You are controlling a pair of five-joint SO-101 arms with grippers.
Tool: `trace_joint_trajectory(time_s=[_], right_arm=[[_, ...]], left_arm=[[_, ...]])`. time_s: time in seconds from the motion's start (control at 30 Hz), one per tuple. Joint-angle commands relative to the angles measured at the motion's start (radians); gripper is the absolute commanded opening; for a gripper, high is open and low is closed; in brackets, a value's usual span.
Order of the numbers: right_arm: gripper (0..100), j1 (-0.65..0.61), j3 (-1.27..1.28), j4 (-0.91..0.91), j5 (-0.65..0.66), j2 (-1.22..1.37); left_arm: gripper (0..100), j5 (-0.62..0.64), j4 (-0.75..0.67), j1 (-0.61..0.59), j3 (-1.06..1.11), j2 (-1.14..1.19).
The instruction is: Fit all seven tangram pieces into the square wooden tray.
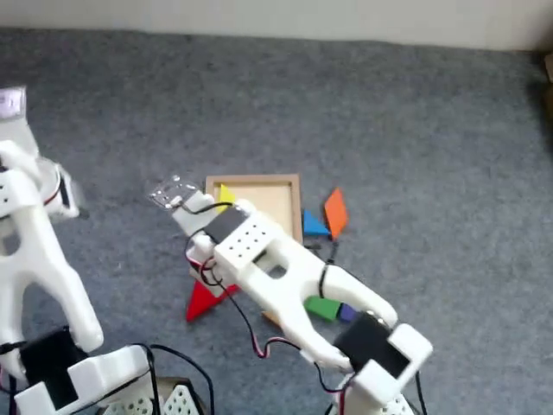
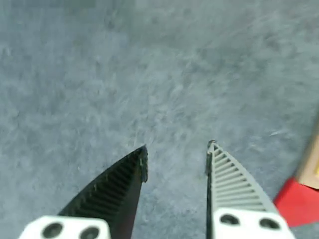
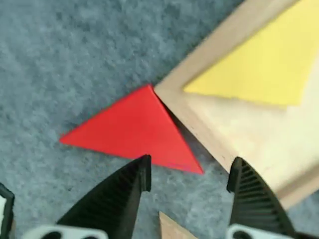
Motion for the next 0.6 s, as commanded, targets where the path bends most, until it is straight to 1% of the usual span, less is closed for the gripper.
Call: trace_joint_trajectory(time_s=[0.0, 0.1, 0.27, 0.4, 0.57], right_arm=[[24.9, -0.028, -0.12, -0.008, -0.029, 0.018], [24.9, -0.045, -0.173, -0.01, -0.061, 0.044], [24.9, -0.108, -0.229, -0.015, -0.118, 0.12], [24.9, -0.137, -0.265, -0.015, -0.127, 0.194], [24.9, -0.136, -0.278, -0.008, -0.124, 0.252]], left_arm=[[19, -0.005, -0.069, -0.084, 0.076, -0.044], [19, -0.005, -0.106, -0.148, 0.111, -0.045], [19, -0.005, -0.11, -0.228, 0.116, -0.047], [19, -0.005, -0.11, -0.263, 0.127, -0.039], [19, -0.006, -0.114, -0.274, 0.16, -0.039]])
